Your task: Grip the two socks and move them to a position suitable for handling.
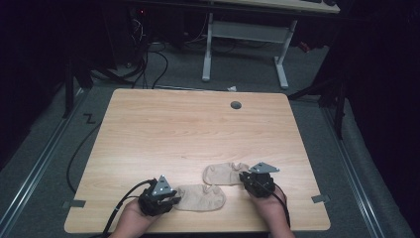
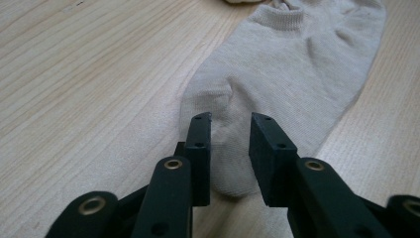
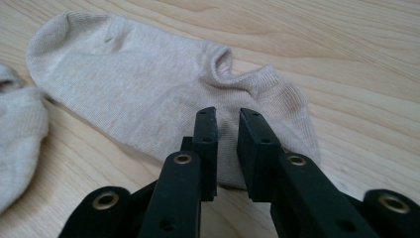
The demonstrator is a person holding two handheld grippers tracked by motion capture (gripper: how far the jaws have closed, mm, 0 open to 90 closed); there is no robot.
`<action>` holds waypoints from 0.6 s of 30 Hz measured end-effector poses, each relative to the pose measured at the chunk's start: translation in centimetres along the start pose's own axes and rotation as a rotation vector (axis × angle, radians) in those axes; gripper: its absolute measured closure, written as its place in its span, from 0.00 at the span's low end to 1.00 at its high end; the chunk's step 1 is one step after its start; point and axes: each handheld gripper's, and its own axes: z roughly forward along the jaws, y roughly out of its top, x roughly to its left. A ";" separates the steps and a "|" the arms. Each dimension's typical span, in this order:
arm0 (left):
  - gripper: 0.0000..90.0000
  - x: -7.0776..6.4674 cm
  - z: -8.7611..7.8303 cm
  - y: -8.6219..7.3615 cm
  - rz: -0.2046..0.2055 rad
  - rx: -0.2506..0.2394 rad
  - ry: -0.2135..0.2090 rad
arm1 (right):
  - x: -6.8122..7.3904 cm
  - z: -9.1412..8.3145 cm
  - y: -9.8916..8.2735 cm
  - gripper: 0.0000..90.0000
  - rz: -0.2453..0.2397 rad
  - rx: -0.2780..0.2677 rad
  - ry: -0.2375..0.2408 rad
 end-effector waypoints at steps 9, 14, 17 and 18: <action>0.75 -0.3 -0.3 0.2 0.019 -0.017 0.023 | 3.0 2.0 1.8 0.87 -0.039 0.000 0.017; 0.75 0.1 -0.7 0.3 0.003 -0.040 0.028 | 4.1 2.7 2.6 0.87 -0.067 -0.001 0.025; 0.75 0.3 -0.9 0.3 -0.003 -0.050 0.032 | 4.6 3.0 2.9 0.87 -0.070 0.000 0.030; 0.75 0.5 -1.0 0.3 -0.012 -0.055 0.036 | 4.7 3.1 3.0 0.87 -0.075 0.002 0.031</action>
